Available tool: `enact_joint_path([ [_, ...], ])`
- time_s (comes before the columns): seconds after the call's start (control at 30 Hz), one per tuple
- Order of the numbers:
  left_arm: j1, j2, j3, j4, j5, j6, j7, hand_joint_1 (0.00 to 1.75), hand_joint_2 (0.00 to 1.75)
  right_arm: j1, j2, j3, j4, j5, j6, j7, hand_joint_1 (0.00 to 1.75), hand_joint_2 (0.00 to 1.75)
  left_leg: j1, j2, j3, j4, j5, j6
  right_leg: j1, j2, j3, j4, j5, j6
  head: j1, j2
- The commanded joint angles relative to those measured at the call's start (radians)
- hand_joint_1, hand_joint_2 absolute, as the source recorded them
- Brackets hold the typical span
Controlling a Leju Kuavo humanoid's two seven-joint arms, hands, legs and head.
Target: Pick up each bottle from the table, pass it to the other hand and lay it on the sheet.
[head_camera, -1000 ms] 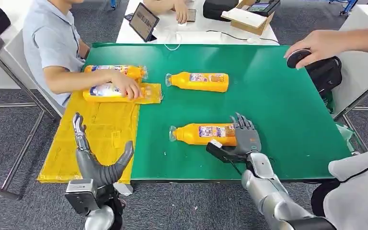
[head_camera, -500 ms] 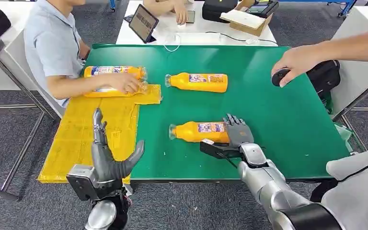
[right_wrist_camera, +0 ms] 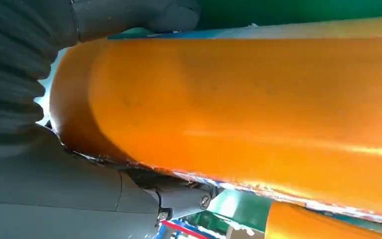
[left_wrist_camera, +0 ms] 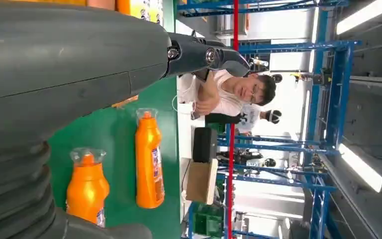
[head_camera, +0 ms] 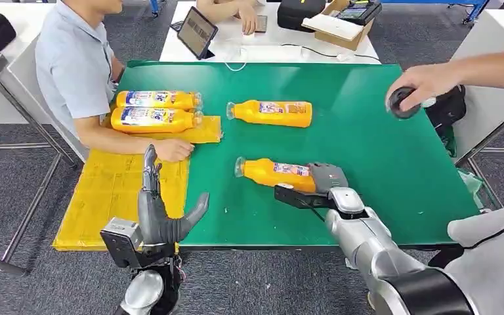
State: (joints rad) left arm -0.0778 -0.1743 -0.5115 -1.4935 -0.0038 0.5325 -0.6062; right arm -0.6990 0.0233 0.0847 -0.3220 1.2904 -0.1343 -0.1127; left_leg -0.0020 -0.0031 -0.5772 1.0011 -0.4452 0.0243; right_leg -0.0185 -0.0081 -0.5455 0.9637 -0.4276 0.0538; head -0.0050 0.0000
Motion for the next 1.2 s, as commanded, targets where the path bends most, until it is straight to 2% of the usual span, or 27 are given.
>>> enact_joint_path([
  [0.03, 0.022, 0.038, -0.003, 0.043, 0.076, -0.084, 0.085, 0.00, 1.75, 0.106, 0.085, -0.247, 0.014, -0.308, -0.027, -0.298, 1.75, 1.75, 0.002, -0.001, 0.002, -0.003, 0.001, -0.002, 0.002, -0.001, 0.003, -0.004, 0.001, -0.003, 0.000, 0.000],
  [0.07, 0.047, 0.034, 0.014, 0.050, 0.141, -0.140, 0.147, 0.00, 1.75, 0.119, 0.132, -0.312, -0.023, -0.432, -0.016, -0.430, 1.75, 1.75, 0.001, 0.000, 0.003, -0.002, 0.000, -0.001, 0.002, 0.000, 0.004, -0.002, 0.000, -0.002, 0.000, 0.000],
  [0.1, 0.052, 0.036, 0.015, 0.055, 0.143, -0.143, 0.146, 0.00, 1.75, 0.121, 0.145, -0.308, -0.027, -0.435, -0.022, -0.428, 1.75, 1.75, 0.002, 0.003, 0.004, -0.004, 0.000, -0.002, 0.002, 0.004, 0.004, -0.004, 0.001, -0.003, 0.001, 0.000],
  [0.17, 0.082, 0.019, 0.044, 0.082, 0.200, -0.182, 0.181, 0.00, 1.75, 0.173, 0.205, -0.292, -0.146, -0.586, -0.003, -0.537, 1.75, 1.75, 0.002, 0.009, 0.004, -0.004, -0.001, -0.004, 0.002, 0.010, 0.002, -0.003, 0.002, -0.004, 0.000, 0.000],
  [0.23, 0.098, 0.026, 0.048, 0.105, 0.239, -0.182, 0.187, 0.00, 1.75, 0.266, 0.244, -0.182, -0.336, -0.779, 0.005, -0.540, 1.75, 1.75, 0.002, 0.012, 0.004, -0.004, -0.002, -0.005, 0.003, 0.012, 0.002, -0.002, 0.002, -0.004, 0.000, 0.000],
  [0.27, 0.101, 0.045, 0.047, 0.121, 0.270, -0.170, 0.173, 0.00, 1.75, 0.340, 0.260, -0.101, -0.484, -0.900, -0.016, -0.531, 1.75, 1.75, 0.002, 0.012, 0.004, -0.004, -0.002, -0.005, 0.003, 0.012, 0.001, -0.002, 0.001, -0.005, 0.000, 0.000],
  [0.4, 0.124, 0.070, 0.041, 0.111, 0.296, -0.171, 0.152, 0.00, 1.75, 0.445, 0.223, 0.088, -0.694, -1.091, -0.117, -0.475, 1.73, 1.75, 0.005, 0.004, -0.003, -0.001, -0.002, -0.004, 0.005, 0.006, -0.003, 0.001, -0.001, -0.004, 0.000, 0.000],
  [0.53, 0.146, 0.100, 0.001, 0.062, 0.304, -0.234, 0.144, 0.00, 1.75, 0.466, 0.178, 0.209, -0.719, -1.128, -0.125, -0.467, 1.75, 1.75, 0.005, 0.004, -0.008, -0.001, -0.002, -0.003, 0.005, 0.006, -0.008, 0.001, -0.002, -0.002, 0.000, 0.000],
  [0.57, 0.148, 0.119, -0.025, 0.043, 0.304, -0.289, 0.148, 0.00, 1.75, 0.460, 0.163, 0.264, -0.702, -1.115, -0.112, -0.464, 1.75, 1.75, 0.005, 0.004, -0.008, -0.001, -0.003, -0.004, 0.005, 0.006, -0.007, 0.001, -0.002, -0.003, 0.000, 0.000],
  [0.67, 0.149, 0.127, -0.043, 0.021, 0.283, -0.318, 0.137, 0.00, 1.75, 0.446, 0.157, 0.345, -0.643, -1.068, -0.117, -0.466, 1.75, 1.75, 0.005, 0.006, -0.009, -0.001, -0.004, -0.004, 0.004, 0.007, -0.008, 0.001, -0.002, -0.004, 0.000, 0.000],
  [0.87, 0.125, 0.101, -0.042, 0.028, 0.248, -0.324, 0.127, 0.00, 1.75, 0.422, 0.201, 0.485, -0.458, -1.016, -0.110, -0.503, 1.75, 1.75, 0.005, 0.004, -0.009, -0.001, -0.003, -0.004, 0.004, 0.006, -0.009, 0.001, -0.002, -0.004, 0.000, 0.000],
  [1.07, 0.101, 0.087, -0.037, 0.050, 0.289, -0.369, 0.165, 0.00, 1.75, 0.412, 0.243, 0.602, -0.379, -0.977, -0.115, -0.534, 1.75, 1.75, 0.005, 0.004, -0.008, -0.002, -0.003, -0.005, 0.005, 0.005, -0.008, 0.000, -0.002, -0.005, 0.000, 0.000],
  [1.2, 0.100, 0.085, -0.038, 0.041, 0.294, -0.380, 0.163, 0.00, 1.75, 0.395, 0.253, 0.631, -0.345, -0.963, -0.131, -0.536, 1.75, 1.75, 0.005, 0.004, -0.009, -0.001, -0.003, -0.004, 0.005, 0.005, -0.009, 0.001, -0.002, -0.004, 0.000, 0.000],
])
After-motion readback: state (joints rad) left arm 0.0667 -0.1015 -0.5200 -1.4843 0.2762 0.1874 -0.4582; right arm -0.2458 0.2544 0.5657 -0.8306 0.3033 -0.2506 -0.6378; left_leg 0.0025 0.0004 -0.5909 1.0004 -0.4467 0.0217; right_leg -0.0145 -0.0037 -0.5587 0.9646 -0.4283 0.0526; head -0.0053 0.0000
